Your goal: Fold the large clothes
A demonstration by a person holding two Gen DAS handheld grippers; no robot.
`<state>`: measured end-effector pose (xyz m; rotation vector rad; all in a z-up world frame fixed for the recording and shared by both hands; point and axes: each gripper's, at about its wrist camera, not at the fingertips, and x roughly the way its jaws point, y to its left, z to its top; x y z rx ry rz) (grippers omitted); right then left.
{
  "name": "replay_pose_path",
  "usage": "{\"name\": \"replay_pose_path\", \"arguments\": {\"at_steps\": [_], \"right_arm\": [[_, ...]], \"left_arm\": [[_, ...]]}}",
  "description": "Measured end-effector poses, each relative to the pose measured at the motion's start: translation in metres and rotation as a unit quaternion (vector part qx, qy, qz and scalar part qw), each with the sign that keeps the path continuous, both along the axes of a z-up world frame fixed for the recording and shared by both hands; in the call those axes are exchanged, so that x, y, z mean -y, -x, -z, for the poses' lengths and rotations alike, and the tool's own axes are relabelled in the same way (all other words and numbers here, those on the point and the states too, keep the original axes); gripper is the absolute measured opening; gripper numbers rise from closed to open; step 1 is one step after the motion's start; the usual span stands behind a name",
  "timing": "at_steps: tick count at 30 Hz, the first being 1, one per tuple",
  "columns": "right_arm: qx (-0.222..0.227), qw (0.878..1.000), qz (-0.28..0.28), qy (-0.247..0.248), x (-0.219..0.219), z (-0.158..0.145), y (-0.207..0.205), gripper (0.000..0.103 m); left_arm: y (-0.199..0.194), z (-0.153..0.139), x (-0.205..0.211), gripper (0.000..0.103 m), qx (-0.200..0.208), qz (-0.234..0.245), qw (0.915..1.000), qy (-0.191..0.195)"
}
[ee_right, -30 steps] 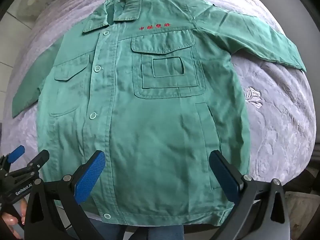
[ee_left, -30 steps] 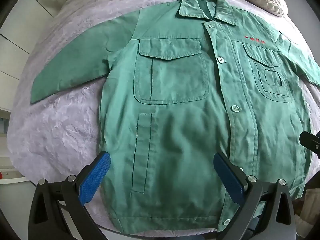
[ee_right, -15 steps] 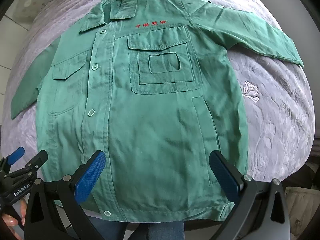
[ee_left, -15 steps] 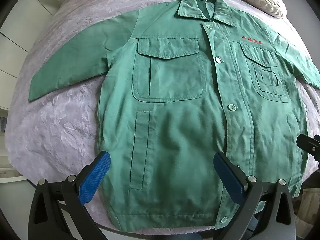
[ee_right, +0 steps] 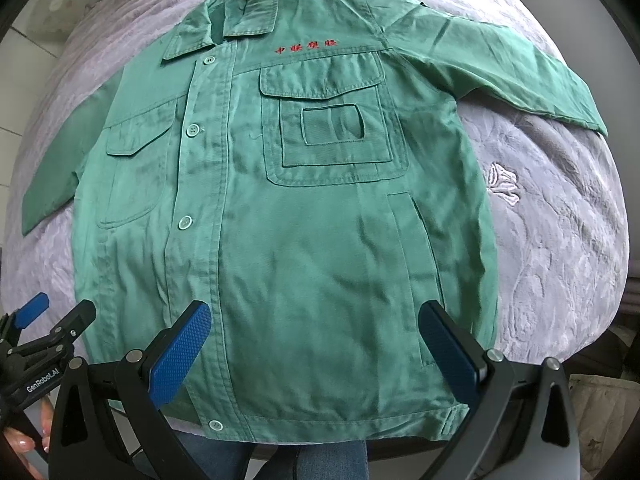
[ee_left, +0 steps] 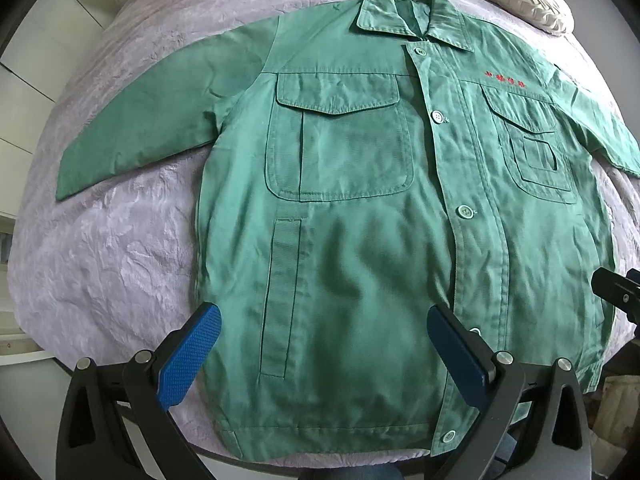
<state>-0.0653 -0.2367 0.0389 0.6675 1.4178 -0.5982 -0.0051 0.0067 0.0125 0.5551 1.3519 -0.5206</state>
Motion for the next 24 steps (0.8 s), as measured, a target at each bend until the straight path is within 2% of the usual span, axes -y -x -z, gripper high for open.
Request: {"name": "replay_pose_path", "arguments": {"at_steps": [24], "right_arm": [[-0.006, 1.000, -0.004, -0.002, 0.0005, 0.0034, -0.0066, 0.103]], "left_arm": [[-0.0040, 0.0026, 0.0003, 0.103, -0.003, 0.000, 1.0000, -0.001]]}}
